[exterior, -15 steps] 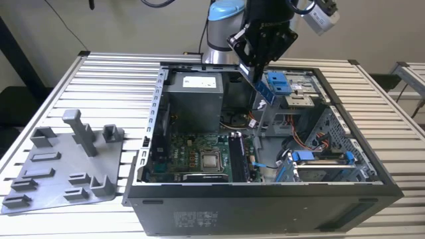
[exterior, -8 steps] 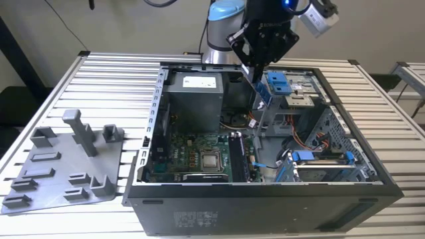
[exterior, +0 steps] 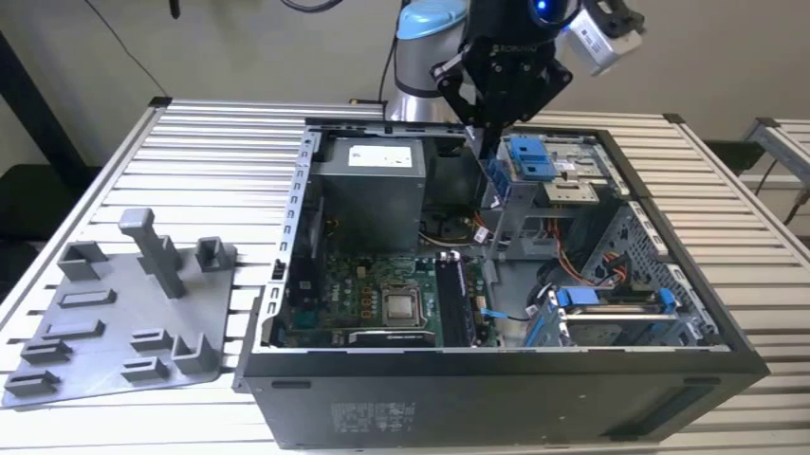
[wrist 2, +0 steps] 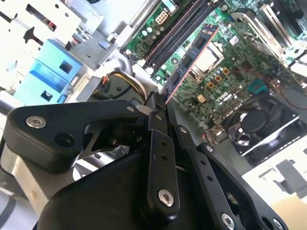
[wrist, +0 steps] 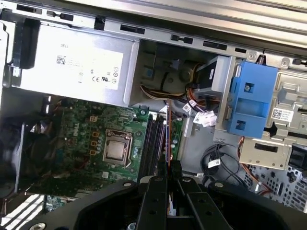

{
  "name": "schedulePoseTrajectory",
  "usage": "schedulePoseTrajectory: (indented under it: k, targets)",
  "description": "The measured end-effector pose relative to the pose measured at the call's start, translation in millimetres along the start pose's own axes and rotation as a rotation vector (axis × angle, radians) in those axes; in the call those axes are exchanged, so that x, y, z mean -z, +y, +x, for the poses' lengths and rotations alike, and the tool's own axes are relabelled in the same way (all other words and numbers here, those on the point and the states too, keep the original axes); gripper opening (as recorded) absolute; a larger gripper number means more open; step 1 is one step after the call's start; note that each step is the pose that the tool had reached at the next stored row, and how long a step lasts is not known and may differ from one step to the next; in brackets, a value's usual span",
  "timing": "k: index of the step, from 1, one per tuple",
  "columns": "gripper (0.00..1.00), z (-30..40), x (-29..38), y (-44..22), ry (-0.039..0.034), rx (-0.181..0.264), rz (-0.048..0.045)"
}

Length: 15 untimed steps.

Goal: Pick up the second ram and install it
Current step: 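Insert the second ram into the second slot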

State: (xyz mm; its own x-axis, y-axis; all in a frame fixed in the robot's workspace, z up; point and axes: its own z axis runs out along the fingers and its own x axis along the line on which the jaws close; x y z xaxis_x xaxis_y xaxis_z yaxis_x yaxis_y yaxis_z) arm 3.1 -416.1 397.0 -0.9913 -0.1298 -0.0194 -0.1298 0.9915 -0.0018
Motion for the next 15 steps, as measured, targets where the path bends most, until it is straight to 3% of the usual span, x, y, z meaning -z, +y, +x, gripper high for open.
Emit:
schedulePoseTrajectory:
  k: [10,15]
  targets:
    - [0.14,0.1,-0.9,-0.3,0.0002,-0.121,0.0024]
    - [0.14,0.0,-1.0,-0.3,0.0003,-0.140,0.0027]
